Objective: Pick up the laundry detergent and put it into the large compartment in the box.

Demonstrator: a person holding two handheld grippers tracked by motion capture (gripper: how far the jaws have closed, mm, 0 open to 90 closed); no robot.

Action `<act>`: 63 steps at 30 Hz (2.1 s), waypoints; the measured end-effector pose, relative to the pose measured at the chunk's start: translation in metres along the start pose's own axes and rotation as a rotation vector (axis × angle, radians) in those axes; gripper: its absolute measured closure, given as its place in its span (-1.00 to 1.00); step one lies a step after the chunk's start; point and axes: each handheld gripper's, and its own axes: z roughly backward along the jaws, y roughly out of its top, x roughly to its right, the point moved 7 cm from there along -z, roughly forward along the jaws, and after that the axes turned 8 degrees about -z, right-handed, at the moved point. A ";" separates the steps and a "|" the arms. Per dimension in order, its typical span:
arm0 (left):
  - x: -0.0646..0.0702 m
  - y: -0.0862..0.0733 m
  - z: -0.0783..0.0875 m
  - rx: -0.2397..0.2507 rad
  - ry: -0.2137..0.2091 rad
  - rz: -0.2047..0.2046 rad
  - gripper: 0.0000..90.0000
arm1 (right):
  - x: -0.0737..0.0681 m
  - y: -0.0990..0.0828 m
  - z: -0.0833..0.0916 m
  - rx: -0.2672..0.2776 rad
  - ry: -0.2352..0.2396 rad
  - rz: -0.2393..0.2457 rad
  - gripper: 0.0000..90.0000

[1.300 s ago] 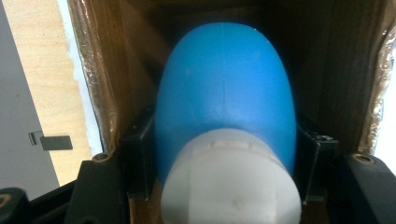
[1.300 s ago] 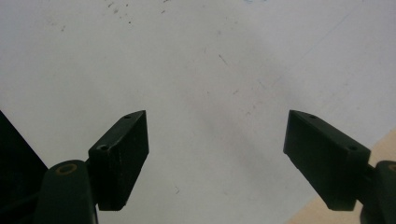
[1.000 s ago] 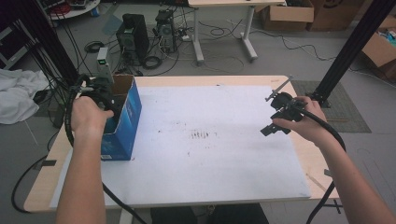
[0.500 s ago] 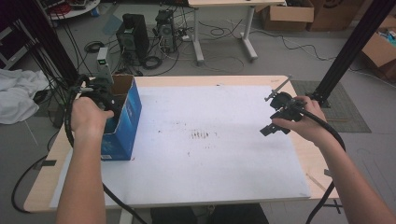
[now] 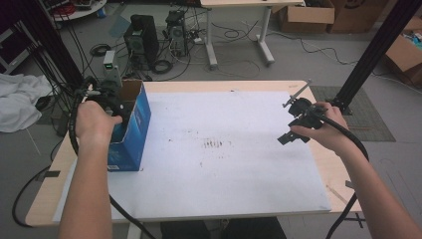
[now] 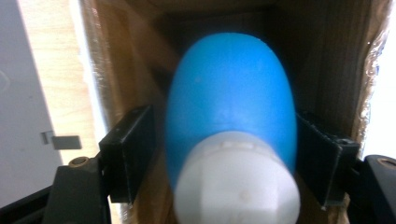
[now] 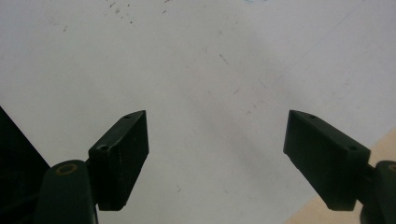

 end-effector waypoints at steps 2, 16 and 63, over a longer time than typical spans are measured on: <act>-0.001 0.000 0.003 0.011 0.004 -0.003 -0.42 | 0.000 0.000 -0.001 -0.007 0.002 0.002 -0.51; -0.001 -0.001 0.029 0.075 0.010 -0.027 -0.58 | -0.002 0.001 0.001 -0.003 0.007 0.007 -0.51; 0.215 -0.012 0.023 0.199 -0.118 -0.700 -0.66 | 0.010 -0.005 0.011 -0.017 -0.005 -0.040 -0.52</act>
